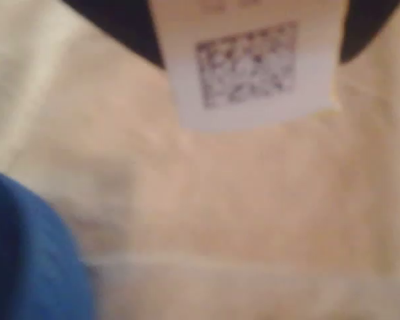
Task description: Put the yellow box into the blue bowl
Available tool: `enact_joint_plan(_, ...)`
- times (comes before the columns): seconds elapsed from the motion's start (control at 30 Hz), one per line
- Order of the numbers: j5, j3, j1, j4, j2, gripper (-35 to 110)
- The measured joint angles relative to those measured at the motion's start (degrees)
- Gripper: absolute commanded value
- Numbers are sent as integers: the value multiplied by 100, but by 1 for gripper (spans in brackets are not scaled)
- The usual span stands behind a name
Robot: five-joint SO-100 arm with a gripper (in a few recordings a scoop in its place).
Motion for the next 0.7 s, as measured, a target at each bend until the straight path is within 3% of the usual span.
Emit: enact_joint_plan(0.7, 0, 0, -1415, -2030, -404, 0)
